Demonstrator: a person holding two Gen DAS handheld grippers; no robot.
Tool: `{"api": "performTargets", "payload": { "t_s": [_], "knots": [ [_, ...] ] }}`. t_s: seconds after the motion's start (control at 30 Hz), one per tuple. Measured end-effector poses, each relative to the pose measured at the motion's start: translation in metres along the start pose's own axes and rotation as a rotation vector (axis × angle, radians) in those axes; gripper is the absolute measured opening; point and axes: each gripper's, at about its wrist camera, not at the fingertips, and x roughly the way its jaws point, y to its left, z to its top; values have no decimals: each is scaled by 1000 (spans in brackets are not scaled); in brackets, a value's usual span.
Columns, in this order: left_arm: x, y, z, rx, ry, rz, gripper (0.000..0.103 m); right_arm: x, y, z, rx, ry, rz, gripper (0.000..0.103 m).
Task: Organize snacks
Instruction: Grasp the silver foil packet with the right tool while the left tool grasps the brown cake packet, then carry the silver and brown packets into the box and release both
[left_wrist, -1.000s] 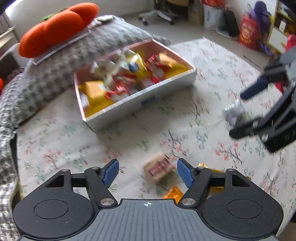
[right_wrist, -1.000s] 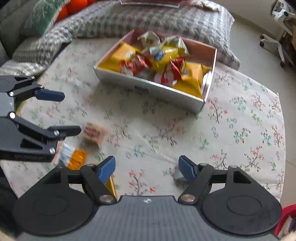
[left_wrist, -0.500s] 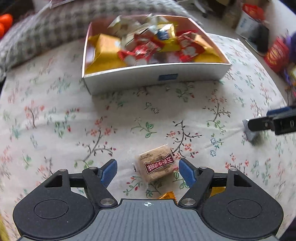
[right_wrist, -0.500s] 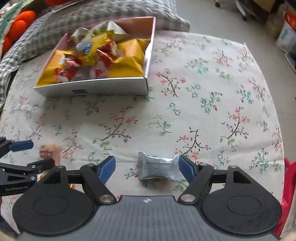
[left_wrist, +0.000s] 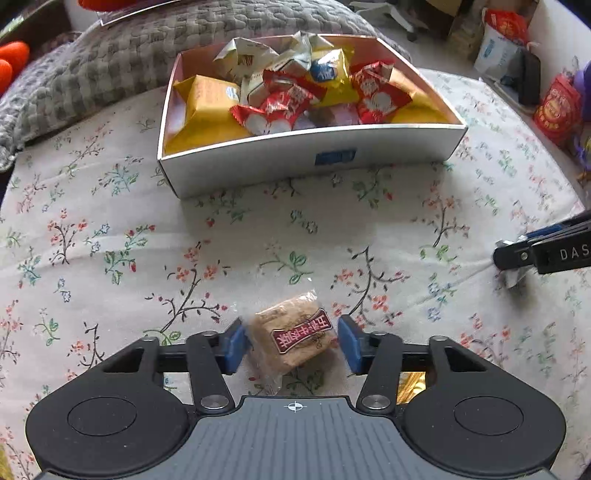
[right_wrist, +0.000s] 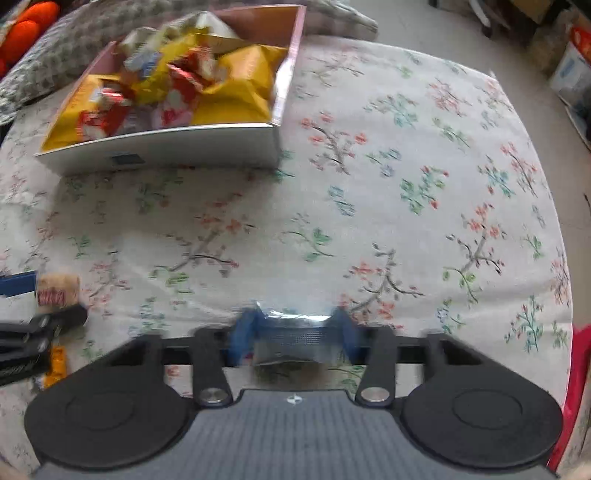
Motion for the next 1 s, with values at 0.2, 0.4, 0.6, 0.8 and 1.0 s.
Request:
{"api": "performTargets", "payload": {
  "t_s": [0.2, 0.4, 0.6, 0.8, 1.0],
  "knots": [
    [-4, 5, -2, -2, -13, 15, 44, -7, 8, -2, -17, -16, 18, 33],
    [-13, 5, 2, -15, -45, 3, 39, -6, 8, 0, -15, -26, 8, 33],
    [-21, 8, 8, -23, -80, -1, 38, -7, 10, 0, -15, -40, 6, 33],
    [-35, 17, 24, -73, -140, -27, 38, -17, 10, 5, 23, -90, 56, 33],
    [-38, 13, 41, -79, -179, -57, 38, -15, 16, 17, 52, -111, 114, 33]
  ]
}}
